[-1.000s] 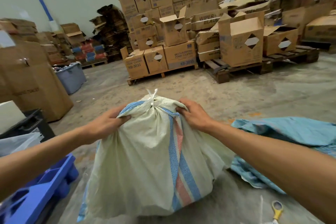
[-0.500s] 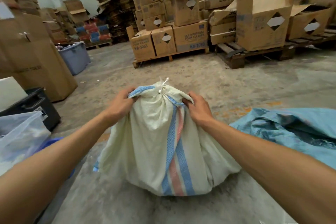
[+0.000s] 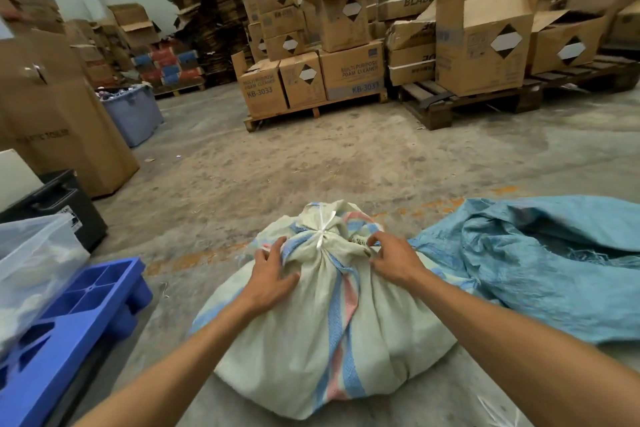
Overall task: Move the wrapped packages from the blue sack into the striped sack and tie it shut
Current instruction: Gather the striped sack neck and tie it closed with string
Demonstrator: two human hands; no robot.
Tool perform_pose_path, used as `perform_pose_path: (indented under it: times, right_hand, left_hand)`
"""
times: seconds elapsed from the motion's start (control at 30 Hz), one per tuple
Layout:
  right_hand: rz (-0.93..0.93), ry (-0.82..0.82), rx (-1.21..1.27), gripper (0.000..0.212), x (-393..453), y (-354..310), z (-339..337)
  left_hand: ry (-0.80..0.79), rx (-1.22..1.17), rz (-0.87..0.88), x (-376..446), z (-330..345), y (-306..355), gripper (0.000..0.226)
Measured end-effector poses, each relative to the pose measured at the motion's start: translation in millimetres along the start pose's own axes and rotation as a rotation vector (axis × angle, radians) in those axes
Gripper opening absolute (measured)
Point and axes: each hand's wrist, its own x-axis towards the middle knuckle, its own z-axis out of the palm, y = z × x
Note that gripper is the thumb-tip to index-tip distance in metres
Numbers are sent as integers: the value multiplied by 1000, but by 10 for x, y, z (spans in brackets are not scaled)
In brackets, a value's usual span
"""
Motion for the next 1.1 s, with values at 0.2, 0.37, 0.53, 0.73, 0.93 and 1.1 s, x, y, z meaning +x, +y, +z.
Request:
perform_pose_path:
  times: [0.2, 0.37, 0.53, 0.73, 0.93, 1.1]
  right_hand:
    - [-208, -222, 76, 46, -483, 140, -326]
    - [-281, -233, 35, 50, -880, 334, -858]
    - [-271, -217, -64, 52, -1178, 597, -1577]
    - [-202, -201, -145, 49, -1380, 1060, -2251]
    - [-185, -300, -236, 52, -1556, 1554, -2391]
    - [-160, -267, -221, 53, -1486, 2081, -2207]
  left_hand:
    - [-24, 58, 21, -259, 131, 158, 89]
    - [17, 226, 32, -433, 217, 632, 86]
    - [-50, 290, 163, -652, 444, 1322, 80]
    - [-243, 264, 243, -839, 924, 2183, 88]
    - [-361, 238, 297, -819, 1499, 2680, 64]
    - [-355, 157, 180, -720, 1954, 2879, 50]
